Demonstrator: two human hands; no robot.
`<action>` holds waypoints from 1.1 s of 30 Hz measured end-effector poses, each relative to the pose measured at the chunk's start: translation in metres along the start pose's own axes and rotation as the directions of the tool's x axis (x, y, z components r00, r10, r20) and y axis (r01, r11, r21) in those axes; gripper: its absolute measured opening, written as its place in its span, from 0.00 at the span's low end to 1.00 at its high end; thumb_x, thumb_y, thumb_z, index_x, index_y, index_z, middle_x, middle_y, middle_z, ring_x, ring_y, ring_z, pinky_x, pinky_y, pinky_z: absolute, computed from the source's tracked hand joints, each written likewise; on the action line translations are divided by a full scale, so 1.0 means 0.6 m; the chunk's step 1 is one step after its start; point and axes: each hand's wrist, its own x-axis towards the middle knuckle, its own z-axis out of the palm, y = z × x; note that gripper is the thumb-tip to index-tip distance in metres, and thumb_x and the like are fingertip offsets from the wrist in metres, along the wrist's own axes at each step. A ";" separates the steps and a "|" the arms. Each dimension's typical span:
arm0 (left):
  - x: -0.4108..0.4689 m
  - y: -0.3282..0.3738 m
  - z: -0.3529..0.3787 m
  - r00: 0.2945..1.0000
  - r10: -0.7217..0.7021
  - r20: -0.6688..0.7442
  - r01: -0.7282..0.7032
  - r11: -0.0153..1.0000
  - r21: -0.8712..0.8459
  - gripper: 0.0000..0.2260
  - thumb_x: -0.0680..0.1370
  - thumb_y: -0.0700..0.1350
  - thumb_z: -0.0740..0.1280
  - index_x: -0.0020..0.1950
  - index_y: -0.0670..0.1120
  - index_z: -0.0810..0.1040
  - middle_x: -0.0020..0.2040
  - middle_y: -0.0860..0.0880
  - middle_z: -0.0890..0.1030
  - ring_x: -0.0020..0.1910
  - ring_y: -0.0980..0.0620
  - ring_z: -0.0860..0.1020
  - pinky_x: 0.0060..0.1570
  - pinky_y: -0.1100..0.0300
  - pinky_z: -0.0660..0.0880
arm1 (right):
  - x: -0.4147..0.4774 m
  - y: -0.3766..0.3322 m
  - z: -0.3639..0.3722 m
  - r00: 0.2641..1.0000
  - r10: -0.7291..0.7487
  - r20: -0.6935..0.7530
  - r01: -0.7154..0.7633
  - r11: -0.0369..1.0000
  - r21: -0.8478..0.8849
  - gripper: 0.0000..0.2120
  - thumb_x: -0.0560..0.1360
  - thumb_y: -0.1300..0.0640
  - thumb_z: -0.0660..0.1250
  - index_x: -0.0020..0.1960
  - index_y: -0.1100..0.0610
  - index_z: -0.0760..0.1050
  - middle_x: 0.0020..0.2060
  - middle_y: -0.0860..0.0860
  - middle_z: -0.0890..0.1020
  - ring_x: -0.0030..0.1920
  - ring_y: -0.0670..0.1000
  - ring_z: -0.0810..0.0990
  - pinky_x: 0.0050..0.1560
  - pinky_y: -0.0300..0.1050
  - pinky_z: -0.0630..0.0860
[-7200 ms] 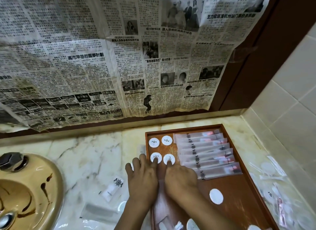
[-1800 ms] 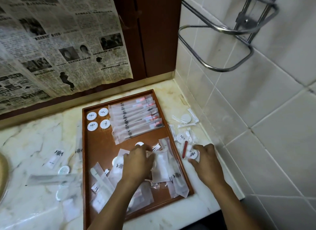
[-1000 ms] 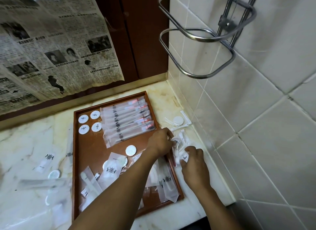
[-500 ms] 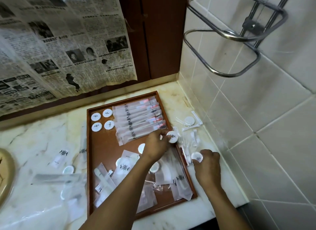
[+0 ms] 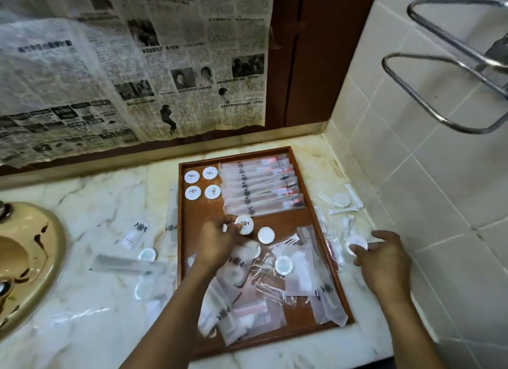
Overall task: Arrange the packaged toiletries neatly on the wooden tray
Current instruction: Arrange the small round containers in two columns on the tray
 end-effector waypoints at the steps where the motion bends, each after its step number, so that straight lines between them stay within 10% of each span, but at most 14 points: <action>1: 0.004 -0.011 -0.016 0.999 0.000 -0.034 0.001 0.999 0.033 0.04 0.78 0.44 0.73 0.52 0.46 0.84 0.44 0.54 0.84 0.44 0.55 0.82 0.41 0.64 0.76 | -0.005 -0.017 0.009 0.999 -0.029 0.017 0.029 1.000 -0.005 0.20 0.70 0.62 0.78 0.58 0.58 0.74 0.35 0.55 0.85 0.44 0.57 0.85 0.42 0.42 0.73; 8: 0.046 -0.053 -0.108 0.987 -0.007 -0.158 0.043 0.972 0.230 0.08 0.78 0.44 0.72 0.56 0.46 0.84 0.54 0.47 0.85 0.53 0.46 0.81 0.50 0.60 0.70 | -0.052 -0.152 0.126 0.940 -0.277 0.199 0.295 0.953 -0.064 0.10 0.74 0.62 0.73 0.55 0.54 0.82 0.48 0.53 0.87 0.46 0.54 0.82 0.42 0.38 0.70; 18: 0.118 -0.081 -0.142 0.984 0.156 -0.088 -0.082 0.828 0.554 0.07 0.80 0.47 0.69 0.48 0.43 0.81 0.51 0.44 0.77 0.51 0.42 0.78 0.47 0.52 0.76 | -0.066 -0.304 0.344 0.639 -0.470 0.609 0.699 0.685 -0.205 0.07 0.72 0.62 0.72 0.49 0.56 0.83 0.50 0.57 0.81 0.51 0.59 0.81 0.47 0.48 0.77; 28: 0.122 -0.100 -0.159 0.970 0.240 0.030 -0.203 0.745 0.635 0.14 0.77 0.55 0.72 0.59 0.52 0.82 0.48 0.47 0.73 0.50 0.43 0.76 0.48 0.48 0.77 | -0.062 -0.297 0.397 0.521 -0.619 0.587 0.853 0.352 -0.386 0.11 0.74 0.57 0.69 0.56 0.51 0.83 0.53 0.53 0.76 0.57 0.57 0.73 0.56 0.53 0.74; 33: 0.138 -0.101 -0.162 0.968 0.248 0.033 -0.204 0.707 0.677 0.12 0.77 0.54 0.71 0.58 0.52 0.84 0.47 0.47 0.72 0.48 0.42 0.75 0.47 0.47 0.76 | -0.066 -0.286 0.400 0.538 -0.600 0.592 0.843 0.372 -0.389 0.10 0.74 0.53 0.70 0.55 0.48 0.83 0.53 0.50 0.77 0.57 0.55 0.72 0.57 0.51 0.69</action>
